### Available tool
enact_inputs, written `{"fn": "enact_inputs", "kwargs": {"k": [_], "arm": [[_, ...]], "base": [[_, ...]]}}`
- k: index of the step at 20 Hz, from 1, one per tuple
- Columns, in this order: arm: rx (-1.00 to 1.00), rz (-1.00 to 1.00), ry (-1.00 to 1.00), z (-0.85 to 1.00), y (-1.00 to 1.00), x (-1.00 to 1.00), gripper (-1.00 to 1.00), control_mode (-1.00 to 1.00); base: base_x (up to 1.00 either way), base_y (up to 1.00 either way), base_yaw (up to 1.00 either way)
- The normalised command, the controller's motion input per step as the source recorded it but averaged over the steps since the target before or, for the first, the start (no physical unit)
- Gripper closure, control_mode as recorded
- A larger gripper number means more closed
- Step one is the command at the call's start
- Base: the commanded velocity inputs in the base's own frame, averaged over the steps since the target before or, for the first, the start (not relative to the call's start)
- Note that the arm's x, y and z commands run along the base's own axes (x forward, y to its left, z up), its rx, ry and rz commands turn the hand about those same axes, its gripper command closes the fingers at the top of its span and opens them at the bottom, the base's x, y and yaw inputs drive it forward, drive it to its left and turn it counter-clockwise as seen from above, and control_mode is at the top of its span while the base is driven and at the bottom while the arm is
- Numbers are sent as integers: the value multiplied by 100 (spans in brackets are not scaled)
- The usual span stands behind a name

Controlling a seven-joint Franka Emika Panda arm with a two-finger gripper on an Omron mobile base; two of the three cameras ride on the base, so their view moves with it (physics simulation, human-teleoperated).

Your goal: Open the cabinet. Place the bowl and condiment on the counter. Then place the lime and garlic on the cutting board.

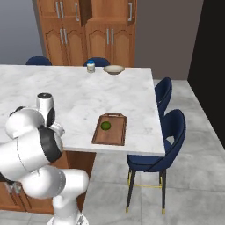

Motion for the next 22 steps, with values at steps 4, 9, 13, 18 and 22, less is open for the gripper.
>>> {"fn": "enact_inputs", "kwargs": {"k": [4,9,13,18,22], "arm": [[0,0,0,-1,0,21,-100,-100],[0,0,0,-7,0,23,-100,-100],[0,0,0,-25,0,30,-100,-100],[0,0,0,-28,0,22,-100,-100],[0,0,0,-22,0,18,-100,-100]], "base": [[0,0,0],[0,0,0],[0,0,0],[0,0,0],[0,0,0]]}}
